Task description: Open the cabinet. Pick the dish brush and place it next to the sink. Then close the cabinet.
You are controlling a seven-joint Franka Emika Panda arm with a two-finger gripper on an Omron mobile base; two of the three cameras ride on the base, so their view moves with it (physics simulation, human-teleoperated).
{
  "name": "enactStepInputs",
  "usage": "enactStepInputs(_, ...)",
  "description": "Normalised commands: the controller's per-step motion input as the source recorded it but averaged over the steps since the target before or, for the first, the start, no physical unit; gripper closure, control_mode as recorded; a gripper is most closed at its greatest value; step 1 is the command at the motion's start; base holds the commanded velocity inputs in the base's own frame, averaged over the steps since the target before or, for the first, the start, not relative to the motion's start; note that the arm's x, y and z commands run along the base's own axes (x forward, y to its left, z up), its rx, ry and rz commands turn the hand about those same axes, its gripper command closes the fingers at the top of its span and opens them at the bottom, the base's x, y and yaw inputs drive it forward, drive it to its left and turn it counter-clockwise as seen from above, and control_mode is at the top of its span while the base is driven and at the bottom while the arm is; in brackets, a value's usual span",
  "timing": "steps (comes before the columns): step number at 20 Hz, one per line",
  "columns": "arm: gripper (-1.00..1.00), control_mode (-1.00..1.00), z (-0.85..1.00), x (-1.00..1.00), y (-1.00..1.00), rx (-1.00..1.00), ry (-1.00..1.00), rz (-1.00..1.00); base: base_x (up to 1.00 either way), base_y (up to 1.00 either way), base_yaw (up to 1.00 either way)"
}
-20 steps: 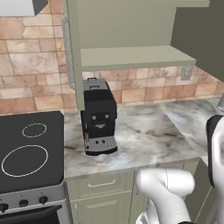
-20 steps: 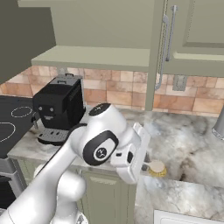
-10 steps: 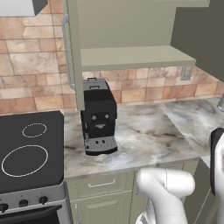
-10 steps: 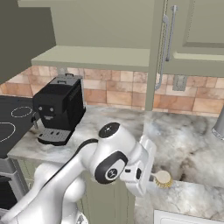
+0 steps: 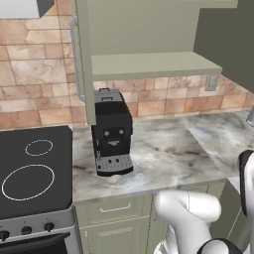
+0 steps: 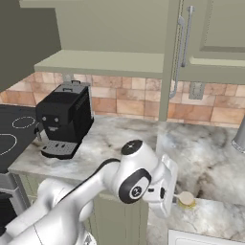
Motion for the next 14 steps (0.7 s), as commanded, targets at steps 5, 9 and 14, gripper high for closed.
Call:
enactStepInputs(5,1.00,-1.00,-0.32,0.18,-0.21,0.04,0.19,0.00,0.00,0.00,0.00)
enactStepInputs(9,1.00,-1.00,-0.31,0.19,-0.28,0.00,0.04,0.01,0.00,0.00,0.00)
enactStepInputs(14,1.00,-1.00,-0.36,0.18,-0.32,0.00,0.00,0.05,0.00,0.00,0.00)
